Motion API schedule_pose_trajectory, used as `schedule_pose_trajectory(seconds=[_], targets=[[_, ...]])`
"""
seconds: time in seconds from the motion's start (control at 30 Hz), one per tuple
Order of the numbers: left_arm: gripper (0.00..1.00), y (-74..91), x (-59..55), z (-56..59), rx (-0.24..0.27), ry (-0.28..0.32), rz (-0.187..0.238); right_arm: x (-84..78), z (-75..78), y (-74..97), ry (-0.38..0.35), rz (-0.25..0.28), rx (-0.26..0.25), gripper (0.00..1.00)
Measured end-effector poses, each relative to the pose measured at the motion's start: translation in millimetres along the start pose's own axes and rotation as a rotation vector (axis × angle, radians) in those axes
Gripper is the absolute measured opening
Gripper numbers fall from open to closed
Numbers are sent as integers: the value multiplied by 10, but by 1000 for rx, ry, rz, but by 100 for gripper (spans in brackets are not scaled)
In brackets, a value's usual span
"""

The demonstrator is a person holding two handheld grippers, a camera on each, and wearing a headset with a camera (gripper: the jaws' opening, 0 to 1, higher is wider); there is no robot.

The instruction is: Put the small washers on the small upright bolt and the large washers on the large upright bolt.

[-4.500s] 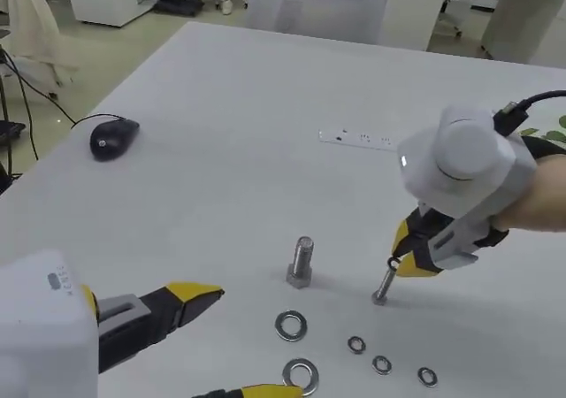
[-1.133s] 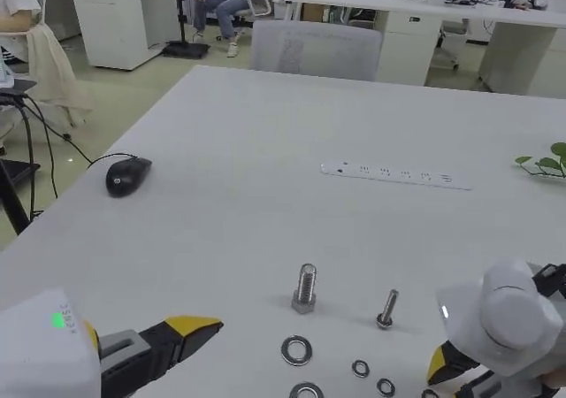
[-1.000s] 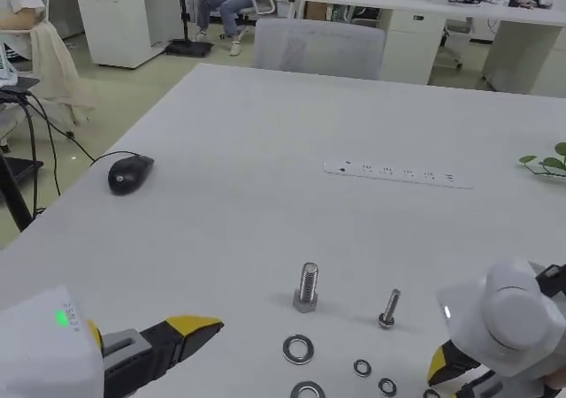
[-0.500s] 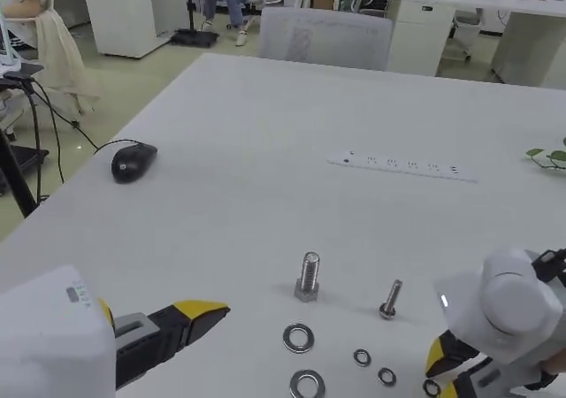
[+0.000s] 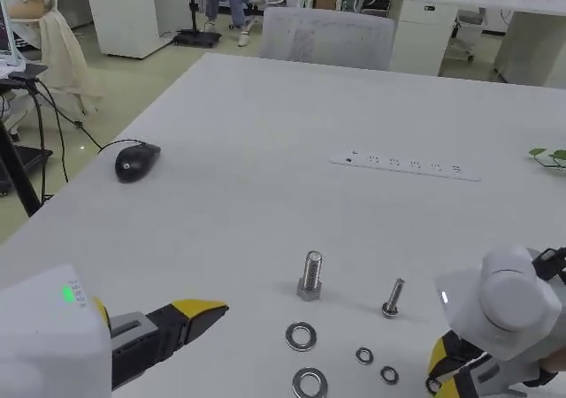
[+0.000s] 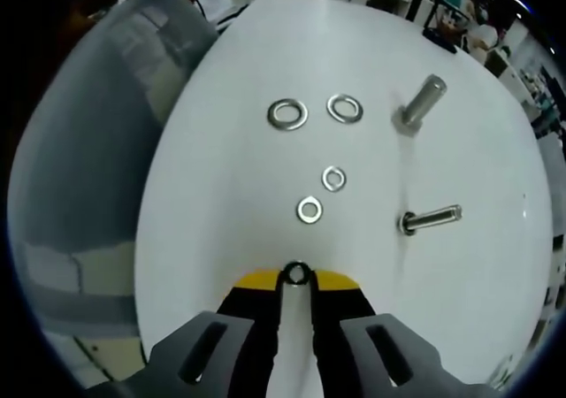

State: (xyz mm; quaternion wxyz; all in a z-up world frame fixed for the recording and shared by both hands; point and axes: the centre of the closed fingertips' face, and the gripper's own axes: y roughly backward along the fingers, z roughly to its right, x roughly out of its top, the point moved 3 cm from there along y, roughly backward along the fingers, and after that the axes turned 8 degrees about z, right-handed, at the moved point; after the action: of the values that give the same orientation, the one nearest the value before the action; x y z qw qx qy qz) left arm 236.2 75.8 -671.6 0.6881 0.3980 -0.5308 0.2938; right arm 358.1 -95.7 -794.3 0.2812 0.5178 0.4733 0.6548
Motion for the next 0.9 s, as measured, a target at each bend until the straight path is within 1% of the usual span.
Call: schedule_pose_trajectory(seconds=[0.1,0.43,0.47,0.5,0.53,0.57,0.6,0.73,0.77,0.83,0.9], targets=[[60,-2,2,8,-2,1,2,-2,6,3,-12,0,0,13],[60,-18,11,19,-9,-4,-2,4,15,5,-18,-11,4,12],[60,-21,11,22,-12,-4,-3,-1,39,21,-24,-21,-11,12],[60,-22,10,21,-12,-6,-5,14,53,42,-39,-16,-13,12],[60,-24,7,19,-13,-7,-5,58,77,77,-60,9,-20,12],[60,-24,5,18,-13,-5,-6,86,102,108,-59,25,-28,12],[60,-26,-1,15,-13,-2,-8,102,133,156,-64,24,-34,12],[59,-39,0,17,-18,0,-8,118,244,250,-62,6,-61,12],[59,-41,4,24,-22,-4,-9,136,276,282,-58,6,-75,12],[59,-45,22,27,-22,-7,-1,185,317,325,-72,20,-81,12],[59,-46,26,25,-24,-6,0,210,355,351,-75,21,-92,12]])
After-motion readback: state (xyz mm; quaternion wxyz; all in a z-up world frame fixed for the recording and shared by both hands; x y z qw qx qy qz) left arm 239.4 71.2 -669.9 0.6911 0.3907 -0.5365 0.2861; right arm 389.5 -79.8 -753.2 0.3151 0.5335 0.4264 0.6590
